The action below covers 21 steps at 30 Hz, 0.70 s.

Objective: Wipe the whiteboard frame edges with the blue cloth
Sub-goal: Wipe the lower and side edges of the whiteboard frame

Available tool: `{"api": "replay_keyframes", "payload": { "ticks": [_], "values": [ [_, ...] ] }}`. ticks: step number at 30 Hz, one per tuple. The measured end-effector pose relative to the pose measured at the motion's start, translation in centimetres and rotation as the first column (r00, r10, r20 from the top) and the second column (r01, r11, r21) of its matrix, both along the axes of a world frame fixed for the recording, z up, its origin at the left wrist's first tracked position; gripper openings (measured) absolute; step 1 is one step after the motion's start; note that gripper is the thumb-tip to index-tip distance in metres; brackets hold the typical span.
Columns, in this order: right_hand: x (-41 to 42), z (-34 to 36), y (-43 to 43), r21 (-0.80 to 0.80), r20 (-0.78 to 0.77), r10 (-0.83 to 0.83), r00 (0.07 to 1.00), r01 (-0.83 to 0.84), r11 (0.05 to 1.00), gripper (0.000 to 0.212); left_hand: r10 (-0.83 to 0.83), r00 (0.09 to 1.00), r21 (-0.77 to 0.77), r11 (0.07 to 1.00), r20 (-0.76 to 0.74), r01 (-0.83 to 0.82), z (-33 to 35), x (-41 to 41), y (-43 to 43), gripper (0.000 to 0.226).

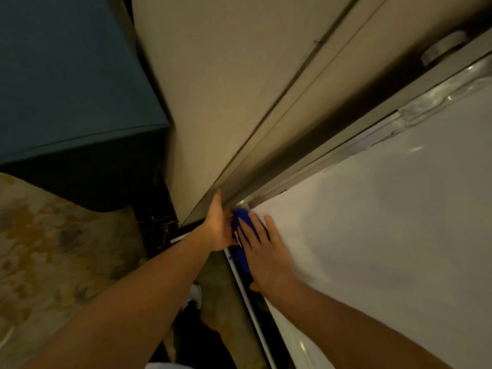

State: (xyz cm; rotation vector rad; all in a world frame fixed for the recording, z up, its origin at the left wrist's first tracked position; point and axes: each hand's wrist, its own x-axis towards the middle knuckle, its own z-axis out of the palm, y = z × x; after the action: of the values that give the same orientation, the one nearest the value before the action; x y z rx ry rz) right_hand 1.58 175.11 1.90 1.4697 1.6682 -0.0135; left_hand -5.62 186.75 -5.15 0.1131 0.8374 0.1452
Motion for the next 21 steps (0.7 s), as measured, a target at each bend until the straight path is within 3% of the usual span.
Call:
{"api": "replay_keyframes", "payload": {
  "ticks": [3,5,7,10,12,14,16,18,20,21],
  "values": [
    [-0.9,0.1,6.3,0.051,0.108,-0.034,0.994,0.029,0.998,0.107,0.050,0.998,-0.022,0.999,0.032,-0.050,-0.2,-0.2,1.2,0.076],
    [-1.5,0.5,8.4,0.073,0.178,-0.067,0.982,0.055,0.996,0.103,-0.009,0.999,0.027,1.000,0.048,0.008,0.1,0.0,1.8,0.068],
    [-1.8,1.5,8.4,0.053,0.191,-0.070,0.979,0.061,0.997,0.086,-0.079,0.997,0.122,0.989,0.005,0.078,0.8,0.4,1.6,0.059],
    [-1.3,3.8,6.3,0.119,0.090,-0.103,0.991,0.092,0.989,0.061,-0.150,0.989,0.196,0.969,-0.002,0.148,1.7,1.3,0.2,0.052],
    [-0.8,6.1,5.7,0.160,0.106,-0.101,0.989,0.083,0.984,0.062,-0.188,0.982,0.209,0.961,0.017,0.181,2.4,1.6,-0.3,0.051],
    [0.3,9.0,5.8,0.264,0.150,-0.132,0.980,0.089,0.960,0.071,-0.257,0.964,0.283,0.922,-0.061,0.264,3.4,1.7,-0.2,0.052],
    [2.0,12.4,6.1,0.425,0.173,-0.188,0.967,0.099,0.900,0.082,-0.279,0.939,0.432,0.835,-0.203,0.341,3.9,1.8,0.0,0.048],
    [3.0,15.2,5.6,0.574,0.160,-0.271,0.949,0.134,0.808,0.091,-0.293,0.898,0.615,0.656,-0.328,0.438,4.6,1.7,0.0,0.032],
    [2.6,15.1,4.9,0.603,0.129,-0.276,0.952,0.145,0.784,0.092,-0.294,0.886,0.751,0.472,-0.360,0.462,5.1,2.0,0.2,0.037],
    [1.9,14.2,4.5,0.554,0.125,-0.242,0.962,0.135,0.821,0.087,-0.298,0.880,0.775,0.423,-0.369,0.468,5.5,2.2,0.4,0.041]
  ]
}}
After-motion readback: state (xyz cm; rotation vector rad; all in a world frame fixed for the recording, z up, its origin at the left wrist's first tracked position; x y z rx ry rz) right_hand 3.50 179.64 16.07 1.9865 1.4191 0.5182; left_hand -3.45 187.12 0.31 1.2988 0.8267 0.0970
